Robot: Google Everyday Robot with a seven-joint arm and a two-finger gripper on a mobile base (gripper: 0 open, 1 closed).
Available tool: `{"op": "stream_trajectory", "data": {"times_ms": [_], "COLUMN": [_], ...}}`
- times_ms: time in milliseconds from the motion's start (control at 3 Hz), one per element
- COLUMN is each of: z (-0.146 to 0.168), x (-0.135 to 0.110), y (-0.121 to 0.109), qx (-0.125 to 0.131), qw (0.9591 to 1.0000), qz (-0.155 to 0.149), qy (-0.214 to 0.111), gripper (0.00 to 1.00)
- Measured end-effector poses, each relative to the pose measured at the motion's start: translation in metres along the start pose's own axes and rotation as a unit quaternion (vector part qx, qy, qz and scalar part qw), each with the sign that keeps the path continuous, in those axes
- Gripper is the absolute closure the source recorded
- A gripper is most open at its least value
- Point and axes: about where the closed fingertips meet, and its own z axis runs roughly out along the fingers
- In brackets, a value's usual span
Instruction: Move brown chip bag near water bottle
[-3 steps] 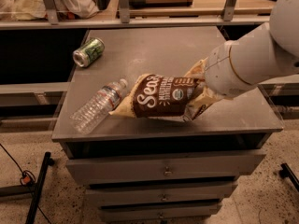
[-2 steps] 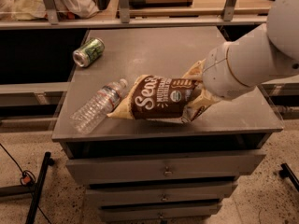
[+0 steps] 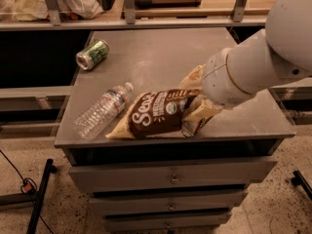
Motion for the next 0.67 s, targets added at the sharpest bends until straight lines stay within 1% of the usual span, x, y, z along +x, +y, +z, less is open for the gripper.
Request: {"op": "stream_trajectory", "data": {"times_ms": [333,667], "z": [0.0086,0.0140], "x": [-0.0028,-0.0006], "y": [0.0012,-0.0016], "qx": [-0.015,-0.036], "qw": [0.9998,0.9990], "qz": [0.013,0.025], "qy": [-0.009,-0.008], "gripper": [0.00,0.00]}}
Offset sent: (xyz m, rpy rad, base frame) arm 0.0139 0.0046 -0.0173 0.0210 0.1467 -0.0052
